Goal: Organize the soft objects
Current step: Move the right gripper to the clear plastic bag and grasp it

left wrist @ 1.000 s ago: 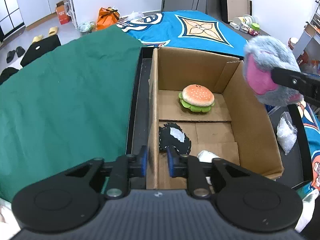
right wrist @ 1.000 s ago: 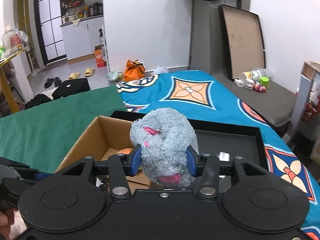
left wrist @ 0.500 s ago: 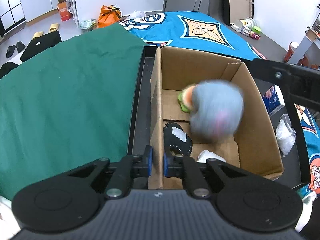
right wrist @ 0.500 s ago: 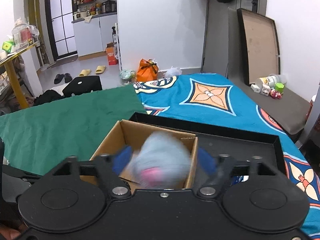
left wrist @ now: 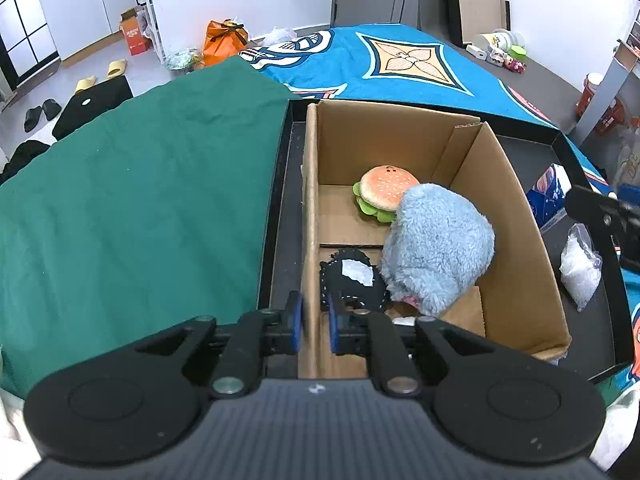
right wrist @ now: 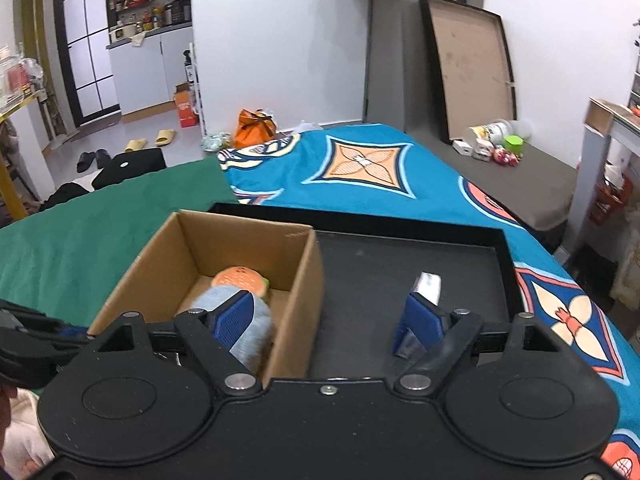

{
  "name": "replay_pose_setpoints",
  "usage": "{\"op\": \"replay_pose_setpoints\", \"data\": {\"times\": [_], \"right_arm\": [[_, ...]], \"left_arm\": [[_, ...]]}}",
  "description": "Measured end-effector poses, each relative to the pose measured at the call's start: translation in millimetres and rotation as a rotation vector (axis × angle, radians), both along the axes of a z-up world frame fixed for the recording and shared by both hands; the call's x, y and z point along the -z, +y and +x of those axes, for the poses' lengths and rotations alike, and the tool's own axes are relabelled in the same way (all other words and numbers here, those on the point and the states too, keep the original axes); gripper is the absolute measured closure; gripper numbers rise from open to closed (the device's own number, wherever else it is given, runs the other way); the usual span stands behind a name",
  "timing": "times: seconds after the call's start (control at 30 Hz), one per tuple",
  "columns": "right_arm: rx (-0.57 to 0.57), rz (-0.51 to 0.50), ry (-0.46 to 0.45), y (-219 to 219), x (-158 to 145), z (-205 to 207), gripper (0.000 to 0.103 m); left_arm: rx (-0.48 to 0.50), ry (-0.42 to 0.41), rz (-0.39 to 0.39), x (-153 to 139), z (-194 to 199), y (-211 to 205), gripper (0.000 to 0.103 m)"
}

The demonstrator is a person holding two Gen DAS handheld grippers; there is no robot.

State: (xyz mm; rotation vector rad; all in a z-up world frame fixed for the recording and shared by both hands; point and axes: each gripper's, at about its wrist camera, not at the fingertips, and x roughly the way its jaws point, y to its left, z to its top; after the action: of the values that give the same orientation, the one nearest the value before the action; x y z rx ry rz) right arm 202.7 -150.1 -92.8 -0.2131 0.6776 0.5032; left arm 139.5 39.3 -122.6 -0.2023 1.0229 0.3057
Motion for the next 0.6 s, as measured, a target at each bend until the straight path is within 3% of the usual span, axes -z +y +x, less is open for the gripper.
{"op": "replay_pose_setpoints", "data": {"times": [0.3,0.6], "right_arm": [[0.054,0.001,0.015,-19.9,10.5,16.7,0.023],[0.113,0.019,0.079,-33.5,27.7,37.3,0.034]], "left_arm": [[-0.006,0.021,0.036,-0.3,6.3,-4.0,0.083],[-0.016,0.007,0.104,-3.4,14.2,-9.3,0.060]]}}
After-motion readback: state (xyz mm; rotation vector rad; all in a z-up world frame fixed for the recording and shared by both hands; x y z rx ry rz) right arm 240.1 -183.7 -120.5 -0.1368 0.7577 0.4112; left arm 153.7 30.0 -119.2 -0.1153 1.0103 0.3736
